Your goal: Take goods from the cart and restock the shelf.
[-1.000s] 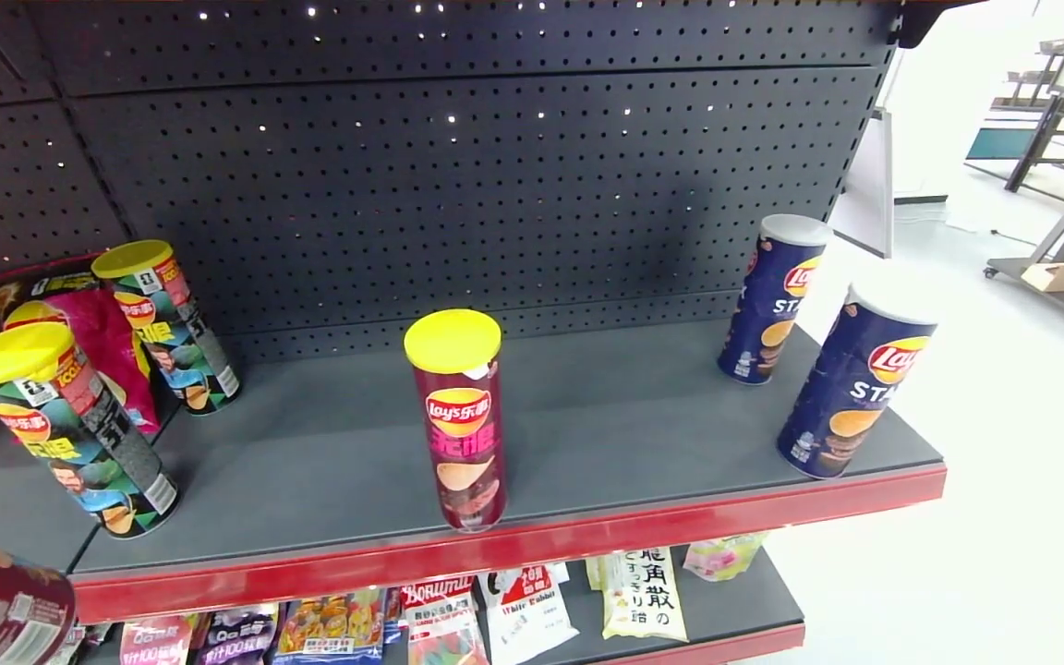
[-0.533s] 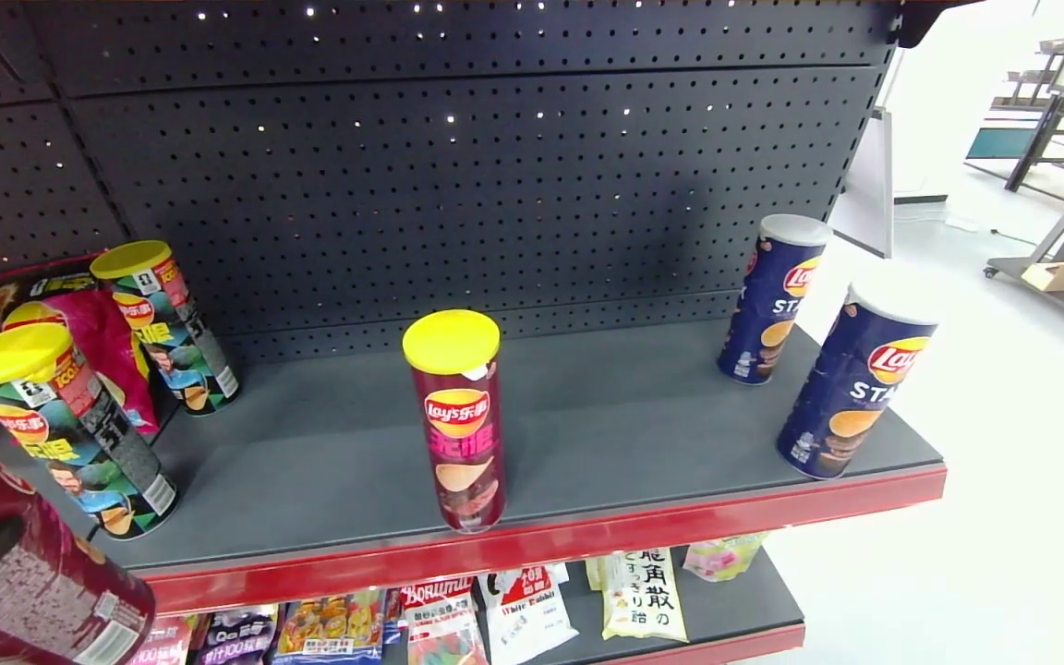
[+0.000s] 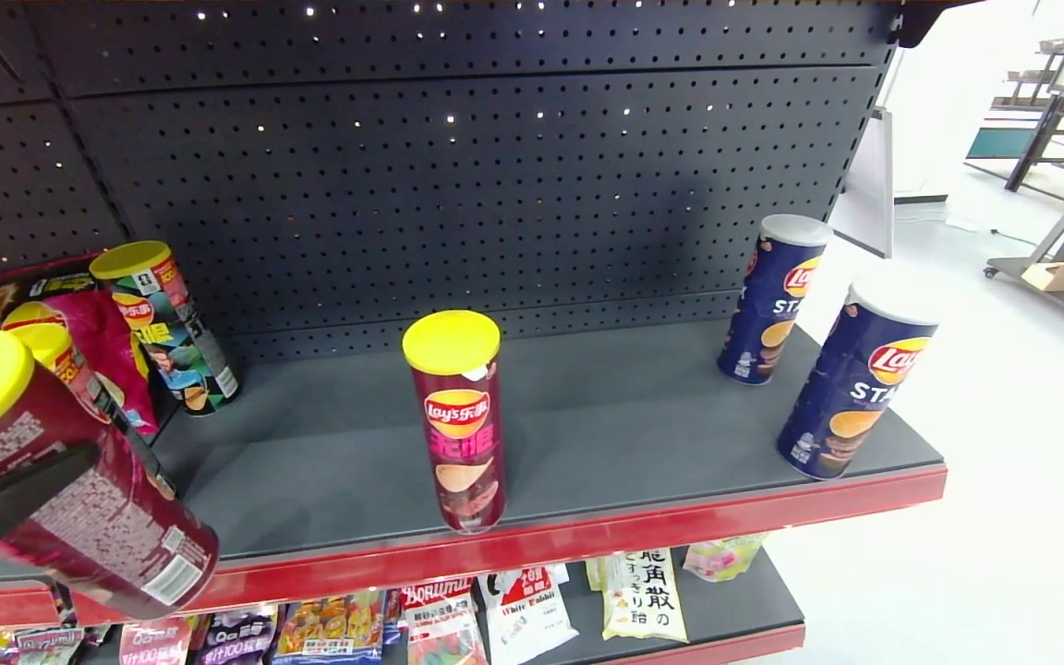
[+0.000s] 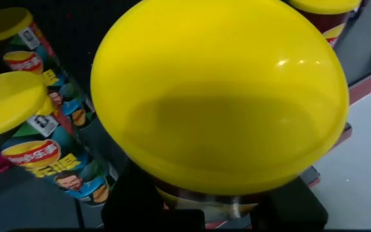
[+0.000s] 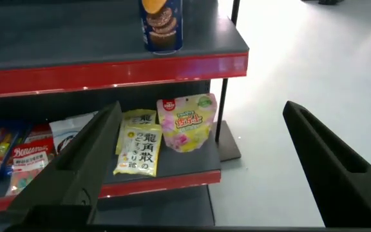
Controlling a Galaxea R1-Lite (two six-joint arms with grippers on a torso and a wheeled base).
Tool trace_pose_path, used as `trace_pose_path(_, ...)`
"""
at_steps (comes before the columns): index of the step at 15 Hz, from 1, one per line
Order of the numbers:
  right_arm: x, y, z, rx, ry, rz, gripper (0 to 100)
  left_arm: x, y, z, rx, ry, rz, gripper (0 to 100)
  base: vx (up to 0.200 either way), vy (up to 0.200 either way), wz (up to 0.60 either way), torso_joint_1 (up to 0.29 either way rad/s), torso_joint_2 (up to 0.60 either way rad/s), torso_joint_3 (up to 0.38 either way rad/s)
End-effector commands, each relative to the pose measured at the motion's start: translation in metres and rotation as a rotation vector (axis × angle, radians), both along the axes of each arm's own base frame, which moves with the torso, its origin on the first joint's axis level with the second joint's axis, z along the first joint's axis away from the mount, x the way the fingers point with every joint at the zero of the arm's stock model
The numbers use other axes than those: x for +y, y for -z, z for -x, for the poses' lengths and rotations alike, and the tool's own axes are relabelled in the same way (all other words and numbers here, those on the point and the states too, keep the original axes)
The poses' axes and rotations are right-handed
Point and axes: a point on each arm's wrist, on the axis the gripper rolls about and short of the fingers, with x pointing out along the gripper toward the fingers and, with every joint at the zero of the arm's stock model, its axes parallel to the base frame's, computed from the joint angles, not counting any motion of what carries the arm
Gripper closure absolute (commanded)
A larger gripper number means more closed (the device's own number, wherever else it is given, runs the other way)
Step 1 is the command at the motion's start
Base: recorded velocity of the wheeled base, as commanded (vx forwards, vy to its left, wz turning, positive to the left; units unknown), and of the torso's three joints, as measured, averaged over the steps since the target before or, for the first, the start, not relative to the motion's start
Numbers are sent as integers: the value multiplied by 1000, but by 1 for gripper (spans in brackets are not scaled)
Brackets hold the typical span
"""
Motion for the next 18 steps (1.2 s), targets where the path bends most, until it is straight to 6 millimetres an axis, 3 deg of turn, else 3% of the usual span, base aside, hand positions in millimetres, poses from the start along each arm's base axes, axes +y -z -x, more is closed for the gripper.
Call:
trace_pose_path(1,0,1,3,-41,-11,-4,0,-3,0,-4,11,40,-2,100,0,0,0,0,0,0)
trace_pose_path(7,0,1,3,-41,-11,-7,0,-7,4,-32,83,68,2,100,0,0,0,0,0,0)
trace_pose_path(9,0,1,3,-41,-11,-7,0,-8,1,-74,57,62,23,100,0,0,0,0,0,0)
trace_pose_path(11,0,1,3,-41,-11,-7,0,-9,5,-99,53,60,28,100,0,0,0,0,0,0)
trace_pose_path(18,0,1,3,-41,-11,-7,0,-12,14,-160,83,111,57,100,0,0,0,0,0,0)
